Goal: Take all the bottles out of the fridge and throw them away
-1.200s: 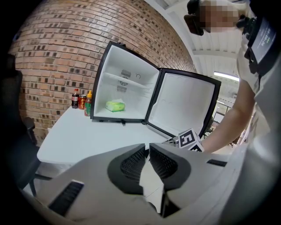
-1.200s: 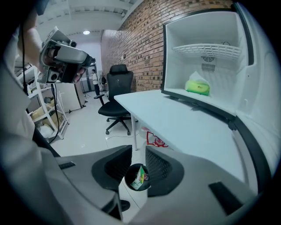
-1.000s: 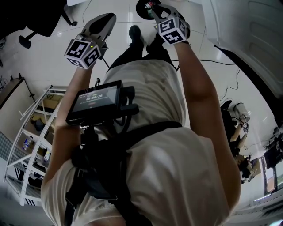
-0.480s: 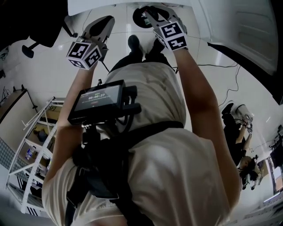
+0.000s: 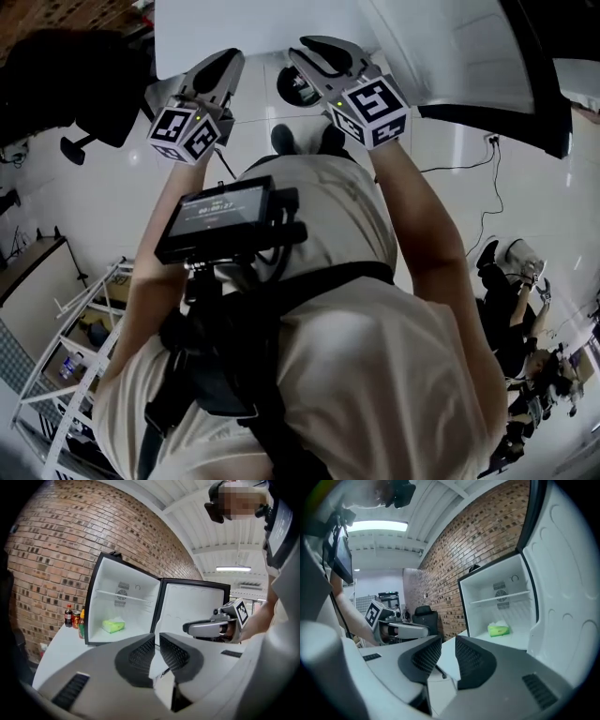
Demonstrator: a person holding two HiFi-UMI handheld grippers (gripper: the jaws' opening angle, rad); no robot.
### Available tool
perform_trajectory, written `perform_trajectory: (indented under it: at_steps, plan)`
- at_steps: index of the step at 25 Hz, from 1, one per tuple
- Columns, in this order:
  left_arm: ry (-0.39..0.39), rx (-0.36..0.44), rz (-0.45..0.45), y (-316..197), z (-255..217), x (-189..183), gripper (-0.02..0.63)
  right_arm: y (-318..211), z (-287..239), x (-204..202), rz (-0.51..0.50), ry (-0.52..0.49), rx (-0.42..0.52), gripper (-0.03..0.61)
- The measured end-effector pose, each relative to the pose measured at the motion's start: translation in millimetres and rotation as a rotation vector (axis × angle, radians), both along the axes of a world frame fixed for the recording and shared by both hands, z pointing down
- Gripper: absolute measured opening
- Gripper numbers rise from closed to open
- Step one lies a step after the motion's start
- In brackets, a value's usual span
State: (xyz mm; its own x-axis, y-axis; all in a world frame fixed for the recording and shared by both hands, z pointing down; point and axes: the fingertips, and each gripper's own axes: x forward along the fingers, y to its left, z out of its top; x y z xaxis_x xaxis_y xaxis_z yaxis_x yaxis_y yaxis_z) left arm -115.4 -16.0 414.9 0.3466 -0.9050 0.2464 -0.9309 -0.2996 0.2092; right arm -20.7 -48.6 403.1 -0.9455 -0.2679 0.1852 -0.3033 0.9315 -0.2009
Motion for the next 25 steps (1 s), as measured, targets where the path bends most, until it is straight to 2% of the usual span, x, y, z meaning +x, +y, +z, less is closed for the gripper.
perform_trajectory:
  at_steps: [4,9,12,20,25]
  plan:
    - [0.010,0.058,0.033,-12.1,-22.3,5.7,0.043,-1.3,-30.2,3.8,0.022,-0.069,0.022,0.069]
    - [0.024,0.085,0.053,-13.4,-35.4,11.6,0.043,2.0,-47.7,10.5,0.038,-0.107,0.027,0.002]
    - [0.013,0.104,0.069,-12.9,-39.6,15.8,0.017,3.7,-49.7,11.9,0.041,-0.117,0.029,0.002]
    - [0.019,0.115,0.098,-13.1,-43.6,21.3,0.011,5.0,-51.9,11.2,0.054,-0.132,0.029,0.002]
    - [0.013,0.157,0.111,-15.0,-56.3,23.1,0.009,3.1,-54.1,10.9,0.058,-0.132,0.027,0.002]
